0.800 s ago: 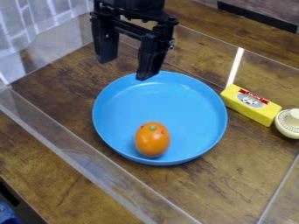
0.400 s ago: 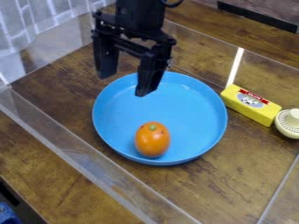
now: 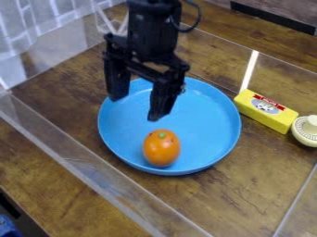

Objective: Remove the orange ball from inside the blue tray and put it on the table

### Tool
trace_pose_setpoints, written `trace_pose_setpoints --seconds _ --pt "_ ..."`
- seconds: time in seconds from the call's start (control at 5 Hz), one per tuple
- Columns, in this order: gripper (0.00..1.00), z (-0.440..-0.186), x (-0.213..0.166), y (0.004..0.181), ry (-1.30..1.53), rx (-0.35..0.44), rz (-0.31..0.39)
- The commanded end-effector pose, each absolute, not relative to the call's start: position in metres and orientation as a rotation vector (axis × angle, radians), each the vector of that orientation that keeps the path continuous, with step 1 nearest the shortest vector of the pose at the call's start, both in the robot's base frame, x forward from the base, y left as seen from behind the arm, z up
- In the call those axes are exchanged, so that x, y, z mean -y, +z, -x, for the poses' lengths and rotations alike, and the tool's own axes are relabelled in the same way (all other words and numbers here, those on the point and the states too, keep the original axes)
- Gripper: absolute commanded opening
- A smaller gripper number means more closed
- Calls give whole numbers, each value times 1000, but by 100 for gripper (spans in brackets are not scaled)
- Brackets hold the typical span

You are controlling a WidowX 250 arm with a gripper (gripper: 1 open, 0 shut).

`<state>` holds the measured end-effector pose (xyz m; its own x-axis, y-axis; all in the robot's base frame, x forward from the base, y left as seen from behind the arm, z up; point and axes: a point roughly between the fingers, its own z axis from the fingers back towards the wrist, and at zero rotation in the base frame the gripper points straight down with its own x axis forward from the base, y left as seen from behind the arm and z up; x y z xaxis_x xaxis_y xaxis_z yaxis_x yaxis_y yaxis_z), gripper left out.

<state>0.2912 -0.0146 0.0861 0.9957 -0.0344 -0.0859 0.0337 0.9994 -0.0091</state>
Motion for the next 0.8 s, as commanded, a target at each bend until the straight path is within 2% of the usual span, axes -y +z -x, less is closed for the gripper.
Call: trace_pose_setpoints --seconds 0.0,0.4,0.6 --pt "100 -296 24 76 -65 -22 9" --pt "100 -297 31 39 -86 15 -3" --pt "100 -297 34 28 -126 28 -15"
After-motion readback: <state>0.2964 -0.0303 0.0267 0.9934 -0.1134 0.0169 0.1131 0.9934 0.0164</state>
